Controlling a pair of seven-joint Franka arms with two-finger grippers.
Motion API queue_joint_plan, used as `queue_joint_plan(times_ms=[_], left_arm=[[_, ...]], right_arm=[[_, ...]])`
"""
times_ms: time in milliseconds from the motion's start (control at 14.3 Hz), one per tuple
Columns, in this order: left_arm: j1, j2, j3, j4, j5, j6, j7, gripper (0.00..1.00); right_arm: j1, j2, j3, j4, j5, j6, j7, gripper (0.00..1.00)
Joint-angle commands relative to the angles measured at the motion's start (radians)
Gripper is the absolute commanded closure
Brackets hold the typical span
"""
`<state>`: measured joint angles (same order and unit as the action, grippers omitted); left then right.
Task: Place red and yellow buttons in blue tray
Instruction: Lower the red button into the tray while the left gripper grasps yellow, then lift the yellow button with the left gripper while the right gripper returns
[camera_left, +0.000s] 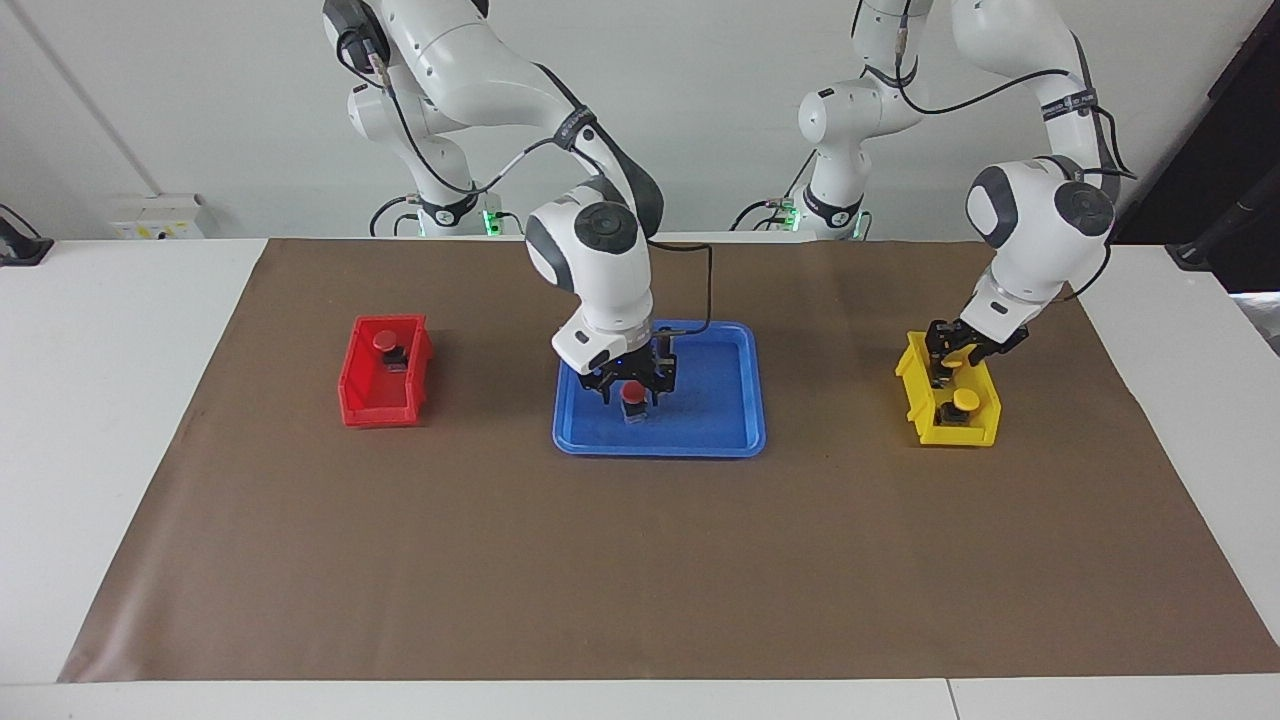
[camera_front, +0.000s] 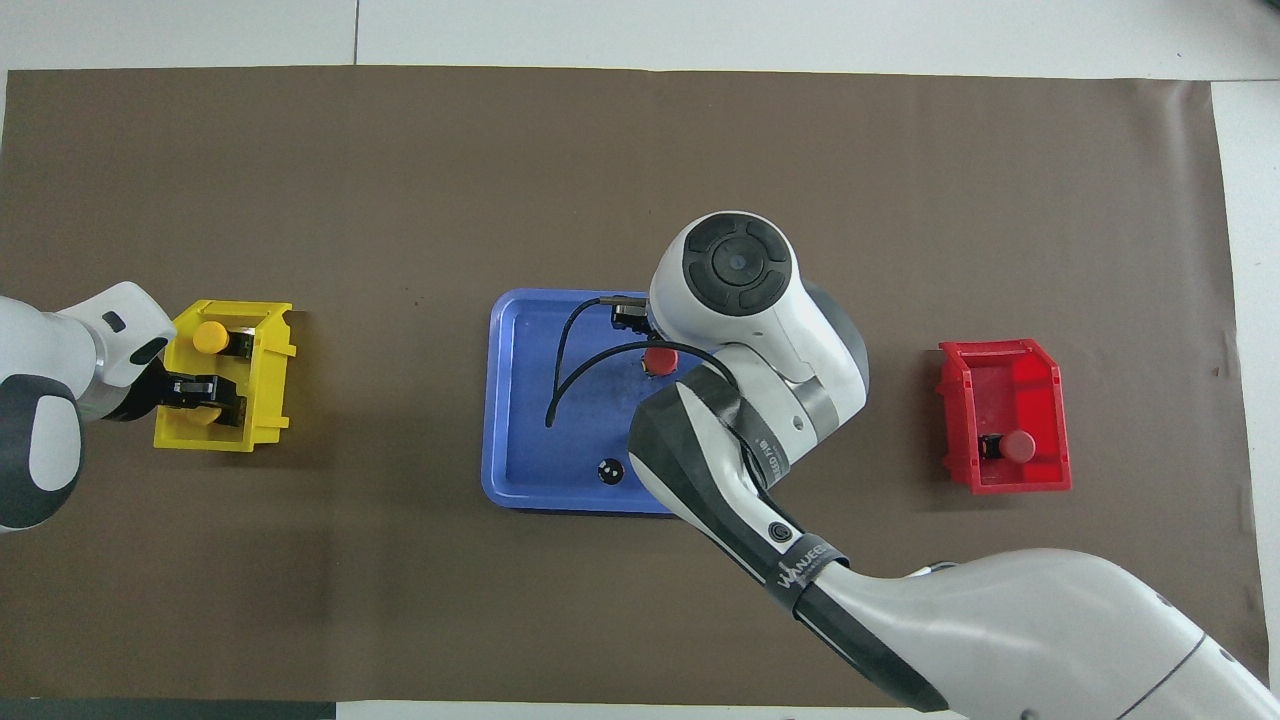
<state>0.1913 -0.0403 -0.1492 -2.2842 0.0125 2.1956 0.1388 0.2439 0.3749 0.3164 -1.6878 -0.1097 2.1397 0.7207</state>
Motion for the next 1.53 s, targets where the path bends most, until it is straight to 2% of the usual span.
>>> queue_joint_plan(times_ms=[0,70,209,419,698,767,907,1047,1256,1465], left_arm=[[0.008,-0.01,-0.001,-0.023,-0.003,0.03,-0.008,0.67],[0.01,-0.01,-0.001,-0.023,-0.003,0.03,-0.005,0.82],[0.008,-0.007,-0.001,-0.008,-0.003,0.01,-0.01,0.96],[-0.001,-0.019,0.0,0.075,-0.003,-0.124,-0.011,0.98],[-0.01,-0.046,-0.006,0.26,-0.003,-0.4,-0.039,0.98],[-0.018,-0.043,-0.018,0.317,-0.003,-0.469,-0.094,0.98],[-0.11,-0.027,-0.055,0.4,-0.003,-0.556,-0.258,0.98],[-0.232,-0.021,-0.058,0.405,-0.003,-0.547,-0.417,0.98],[-0.366,-0.009,-0.059,0.414,-0.016,-0.512,-0.6,0.98],[-0.489,0.086,-0.059,0.452,-0.017,-0.409,-0.708,0.98]], right_arm=[[-0.099,-0.106,0.01,-0.004,-0.018,-0.09,-0.157,0.23],[-0.145,-0.144,0.012,-0.018,-0.016,-0.134,-0.2,0.23],[-0.237,-0.229,0.013,-0.081,-0.002,-0.226,-0.317,0.23],[-0.349,-0.323,0.013,-0.251,0.001,-0.227,-0.418,0.23],[-0.464,-0.352,0.013,-0.293,0.007,-0.268,-0.605,0.24],[-0.521,-0.36,0.013,-0.311,0.046,-0.268,-0.683,0.25],[-0.619,-0.392,0.012,-0.375,0.151,-0.244,-0.82,0.26],[-0.658,-0.419,0.012,-0.449,0.157,-0.181,-0.881,0.28],[-0.657,-0.456,0.012,-0.533,0.159,-0.13,-0.889,0.31],[-0.647,-0.465,0.012,-0.561,0.159,-0.118,-0.888,0.34]])
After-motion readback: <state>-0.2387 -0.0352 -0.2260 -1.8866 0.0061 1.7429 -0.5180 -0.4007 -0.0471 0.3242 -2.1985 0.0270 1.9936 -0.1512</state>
